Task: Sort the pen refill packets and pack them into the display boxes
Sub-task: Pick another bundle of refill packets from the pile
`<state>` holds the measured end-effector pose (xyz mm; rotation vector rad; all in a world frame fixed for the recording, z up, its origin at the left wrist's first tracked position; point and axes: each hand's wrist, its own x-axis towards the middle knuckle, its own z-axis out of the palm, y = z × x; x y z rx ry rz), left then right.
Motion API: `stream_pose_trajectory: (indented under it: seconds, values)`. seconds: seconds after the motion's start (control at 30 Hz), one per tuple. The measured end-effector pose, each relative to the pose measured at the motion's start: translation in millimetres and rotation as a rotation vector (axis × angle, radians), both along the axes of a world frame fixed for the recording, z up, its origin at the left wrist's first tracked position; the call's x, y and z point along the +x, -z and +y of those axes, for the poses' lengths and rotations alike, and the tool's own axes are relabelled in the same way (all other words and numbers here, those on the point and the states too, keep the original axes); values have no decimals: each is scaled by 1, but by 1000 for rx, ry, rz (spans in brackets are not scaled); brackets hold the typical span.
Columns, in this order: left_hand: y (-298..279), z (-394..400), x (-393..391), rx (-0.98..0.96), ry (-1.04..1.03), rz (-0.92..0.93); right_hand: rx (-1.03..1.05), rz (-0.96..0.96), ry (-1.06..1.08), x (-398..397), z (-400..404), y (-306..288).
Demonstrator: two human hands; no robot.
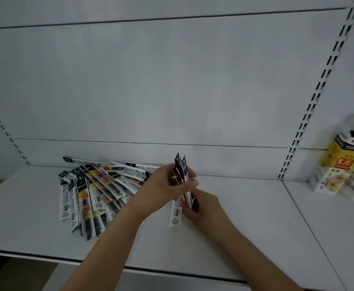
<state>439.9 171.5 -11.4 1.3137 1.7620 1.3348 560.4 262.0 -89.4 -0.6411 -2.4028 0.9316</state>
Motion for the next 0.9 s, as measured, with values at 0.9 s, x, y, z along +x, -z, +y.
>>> stream_pose_trajectory:
  seconds: [0.9]
  values:
    - [12, 183, 172, 168, 82, 39, -81, 413, 891, 265, 109, -75]
